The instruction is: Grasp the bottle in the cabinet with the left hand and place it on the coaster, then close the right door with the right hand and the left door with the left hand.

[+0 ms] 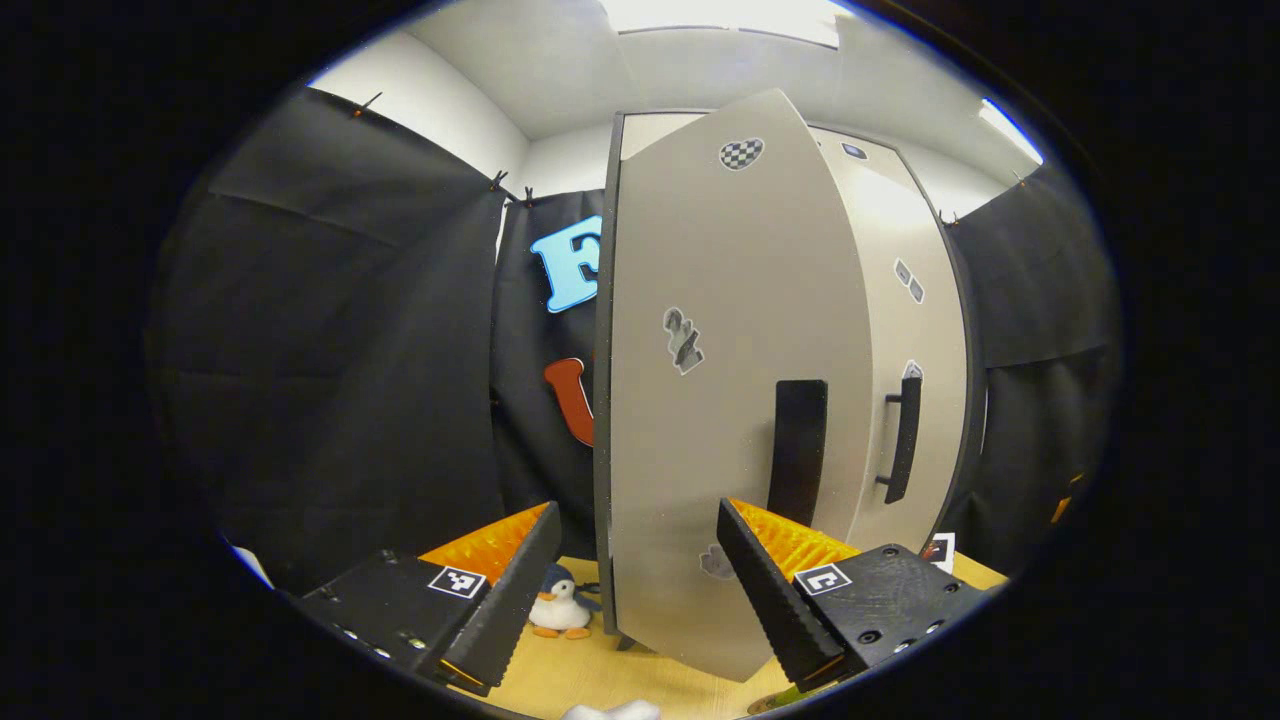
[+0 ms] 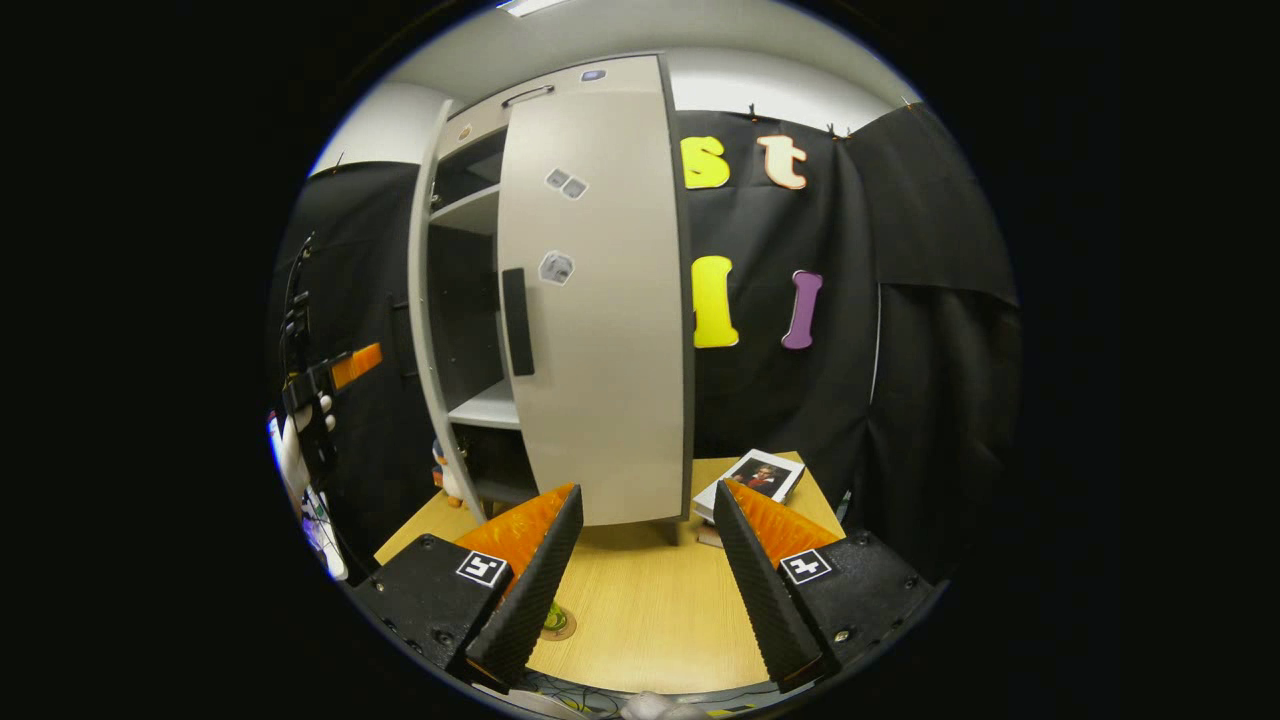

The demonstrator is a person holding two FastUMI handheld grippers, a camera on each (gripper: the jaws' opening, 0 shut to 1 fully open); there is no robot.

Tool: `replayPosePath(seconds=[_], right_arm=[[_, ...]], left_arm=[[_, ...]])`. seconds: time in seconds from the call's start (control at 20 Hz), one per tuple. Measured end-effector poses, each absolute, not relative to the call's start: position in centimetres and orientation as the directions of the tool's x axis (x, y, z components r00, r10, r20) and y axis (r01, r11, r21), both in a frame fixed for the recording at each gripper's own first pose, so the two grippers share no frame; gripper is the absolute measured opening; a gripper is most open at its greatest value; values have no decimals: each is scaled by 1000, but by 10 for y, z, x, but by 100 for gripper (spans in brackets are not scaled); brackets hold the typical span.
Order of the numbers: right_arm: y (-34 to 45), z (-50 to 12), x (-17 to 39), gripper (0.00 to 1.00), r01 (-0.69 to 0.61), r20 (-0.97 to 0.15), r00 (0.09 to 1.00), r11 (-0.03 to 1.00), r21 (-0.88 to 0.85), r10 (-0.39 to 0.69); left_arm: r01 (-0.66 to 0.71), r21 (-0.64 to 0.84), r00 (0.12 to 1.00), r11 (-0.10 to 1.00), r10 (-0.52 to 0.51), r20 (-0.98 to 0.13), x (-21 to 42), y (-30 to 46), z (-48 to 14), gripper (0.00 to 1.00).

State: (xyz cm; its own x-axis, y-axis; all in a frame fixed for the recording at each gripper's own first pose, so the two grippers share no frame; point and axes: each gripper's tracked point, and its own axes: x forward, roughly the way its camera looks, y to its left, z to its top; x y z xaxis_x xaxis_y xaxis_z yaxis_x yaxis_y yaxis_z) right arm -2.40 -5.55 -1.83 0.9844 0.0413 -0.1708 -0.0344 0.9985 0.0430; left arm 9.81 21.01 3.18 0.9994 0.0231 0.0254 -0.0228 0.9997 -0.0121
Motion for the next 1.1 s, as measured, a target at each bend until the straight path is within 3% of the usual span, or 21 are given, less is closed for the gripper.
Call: replayPosePath(seconds=[0.5,0.8,1.1], right_arm=[[-44,2,-27,82,-32,-98,994,998,54,37],[-40,9,-32,82,-27,-71,997,999,45,31],[-29,5,-35,82,-38,-71,997,999,38,41]], left_arm=[[65,18,997,998,-64,-42,40,151,8,96],[3,41,1000,999,-3,-2,7,156,4,96],[31,-4,999,999,-32,-28,0,137,-11,96]])
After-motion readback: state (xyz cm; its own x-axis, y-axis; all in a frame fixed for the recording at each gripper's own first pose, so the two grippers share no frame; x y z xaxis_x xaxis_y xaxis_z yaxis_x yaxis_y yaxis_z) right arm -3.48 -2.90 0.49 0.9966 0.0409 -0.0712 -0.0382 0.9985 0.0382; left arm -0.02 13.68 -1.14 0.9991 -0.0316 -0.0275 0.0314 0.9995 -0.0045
